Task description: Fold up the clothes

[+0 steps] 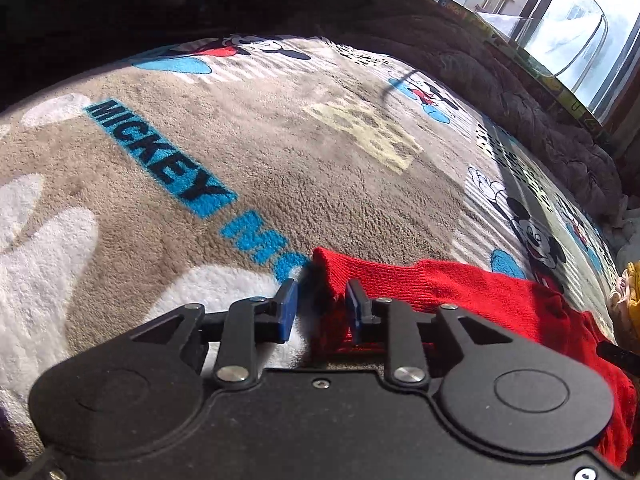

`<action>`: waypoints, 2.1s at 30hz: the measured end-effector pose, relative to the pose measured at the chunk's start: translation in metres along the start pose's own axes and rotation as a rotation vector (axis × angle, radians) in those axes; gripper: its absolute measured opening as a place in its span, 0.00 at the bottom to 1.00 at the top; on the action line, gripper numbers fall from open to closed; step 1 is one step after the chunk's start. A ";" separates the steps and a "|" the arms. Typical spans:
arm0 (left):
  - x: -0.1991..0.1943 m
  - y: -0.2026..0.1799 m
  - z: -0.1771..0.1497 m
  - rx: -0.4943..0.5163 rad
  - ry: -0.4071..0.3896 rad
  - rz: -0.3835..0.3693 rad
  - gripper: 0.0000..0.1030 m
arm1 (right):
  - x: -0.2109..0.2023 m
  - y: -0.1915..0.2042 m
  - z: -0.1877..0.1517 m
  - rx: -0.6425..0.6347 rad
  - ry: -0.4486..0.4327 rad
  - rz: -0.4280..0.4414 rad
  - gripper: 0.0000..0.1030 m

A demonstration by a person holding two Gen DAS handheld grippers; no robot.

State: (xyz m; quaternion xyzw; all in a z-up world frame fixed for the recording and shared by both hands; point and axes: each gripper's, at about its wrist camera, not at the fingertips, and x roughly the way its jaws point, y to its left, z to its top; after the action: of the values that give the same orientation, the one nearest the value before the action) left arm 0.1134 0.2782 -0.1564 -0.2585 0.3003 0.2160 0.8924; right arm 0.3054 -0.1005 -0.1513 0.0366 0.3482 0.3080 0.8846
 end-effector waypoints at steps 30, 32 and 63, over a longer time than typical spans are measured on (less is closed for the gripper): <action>-0.135 -0.236 -0.260 0.694 0.113 -0.620 0.26 | -0.311 -0.192 -0.225 0.787 -0.345 -0.558 0.54; -0.133 -0.255 -0.301 0.852 0.205 -0.696 0.25 | -0.312 -0.168 -0.220 0.718 -0.361 -0.512 0.54; -0.125 -0.166 -0.216 0.512 0.186 -0.338 0.46 | -0.238 -0.029 -0.237 0.371 -0.074 -0.150 0.23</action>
State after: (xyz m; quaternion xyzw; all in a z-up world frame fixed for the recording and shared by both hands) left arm 0.0201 -0.0065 -0.1688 -0.0902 0.3778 -0.0427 0.9205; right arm 0.0337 -0.2950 -0.1963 0.1841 0.3678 0.1702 0.8955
